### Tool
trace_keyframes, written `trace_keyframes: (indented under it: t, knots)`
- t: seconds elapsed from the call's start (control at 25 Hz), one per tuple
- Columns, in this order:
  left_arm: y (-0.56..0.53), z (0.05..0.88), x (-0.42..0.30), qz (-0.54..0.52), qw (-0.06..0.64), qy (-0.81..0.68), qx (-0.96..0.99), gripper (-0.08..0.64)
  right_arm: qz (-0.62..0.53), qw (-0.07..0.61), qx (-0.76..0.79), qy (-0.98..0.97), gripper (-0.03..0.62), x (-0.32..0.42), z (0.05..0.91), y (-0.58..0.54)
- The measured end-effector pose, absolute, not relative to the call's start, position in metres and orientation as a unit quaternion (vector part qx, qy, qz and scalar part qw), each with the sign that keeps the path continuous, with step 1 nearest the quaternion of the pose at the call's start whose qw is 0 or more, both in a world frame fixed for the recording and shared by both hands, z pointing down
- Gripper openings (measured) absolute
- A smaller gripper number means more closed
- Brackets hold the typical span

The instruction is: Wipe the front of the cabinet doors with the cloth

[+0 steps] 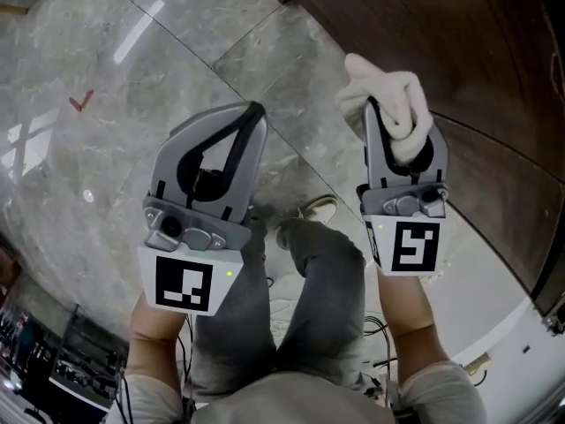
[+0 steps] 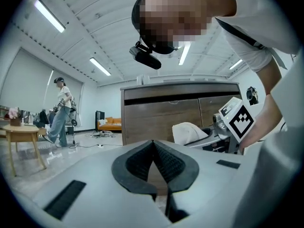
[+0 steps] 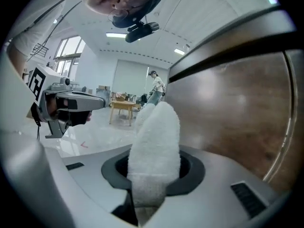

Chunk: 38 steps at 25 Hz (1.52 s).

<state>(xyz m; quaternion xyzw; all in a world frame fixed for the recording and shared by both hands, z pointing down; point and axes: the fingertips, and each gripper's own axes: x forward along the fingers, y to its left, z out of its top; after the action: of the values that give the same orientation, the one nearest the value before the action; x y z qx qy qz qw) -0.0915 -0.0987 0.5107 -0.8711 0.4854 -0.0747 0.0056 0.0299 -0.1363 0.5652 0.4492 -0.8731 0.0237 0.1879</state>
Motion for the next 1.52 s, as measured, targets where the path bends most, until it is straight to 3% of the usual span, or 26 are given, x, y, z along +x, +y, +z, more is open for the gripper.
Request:
trace_keyframes:
  t: [0.36, 0.68, 1.04, 1.52]
  knots:
    - [-0.073, 0.328, -0.080, -0.080, -0.007, 0.502, -0.861, 0.018, 0.042, 0.195, 0.442, -0.875, 0.135, 0.039, 0.380, -0.092]
    - [-0.038, 0.143, -0.060, -0.083, 0.025, 0.502, -0.861, 0.018, 0.021, 0.173, 0.433, -0.885, 0.135, 0.043, 0.196, -0.052]
    - [-0.018, -0.004, -0.059, -0.053, 0.033, 0.520, -0.852, 0.018, -0.020, 0.134, 0.431, -0.892, 0.135, 0.031, 0.033, -0.047]
    - [0.046, -0.150, -0.056, -0.040, 0.069, 0.538, -0.839, 0.018, -0.038, 0.097, 0.414, -0.904, 0.135, 0.032, -0.118, 0.025]
